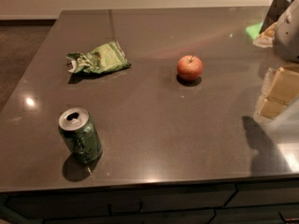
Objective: Knock green can over
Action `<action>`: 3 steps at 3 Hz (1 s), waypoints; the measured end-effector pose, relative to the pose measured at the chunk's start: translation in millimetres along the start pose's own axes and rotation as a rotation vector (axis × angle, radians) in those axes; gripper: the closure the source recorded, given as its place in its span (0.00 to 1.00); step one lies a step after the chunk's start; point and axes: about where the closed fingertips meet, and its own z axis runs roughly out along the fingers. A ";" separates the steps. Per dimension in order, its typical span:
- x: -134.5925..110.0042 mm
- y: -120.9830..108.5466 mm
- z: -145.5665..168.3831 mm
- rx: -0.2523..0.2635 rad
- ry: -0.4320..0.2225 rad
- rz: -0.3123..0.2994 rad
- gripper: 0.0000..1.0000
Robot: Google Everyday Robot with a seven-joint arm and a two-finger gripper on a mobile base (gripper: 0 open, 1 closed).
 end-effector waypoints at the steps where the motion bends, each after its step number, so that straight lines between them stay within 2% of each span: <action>1: 0.0 0.0 0.0 0.000 0.000 0.000 0.00; 2: -18.6 -2.0 0.1 -0.036 -0.064 -0.011 0.00; 3: -54.0 -2.5 3.7 -0.069 -0.187 -0.046 0.00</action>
Offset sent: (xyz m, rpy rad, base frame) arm 0.0136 0.0430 0.0077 0.1696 0.0655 0.0881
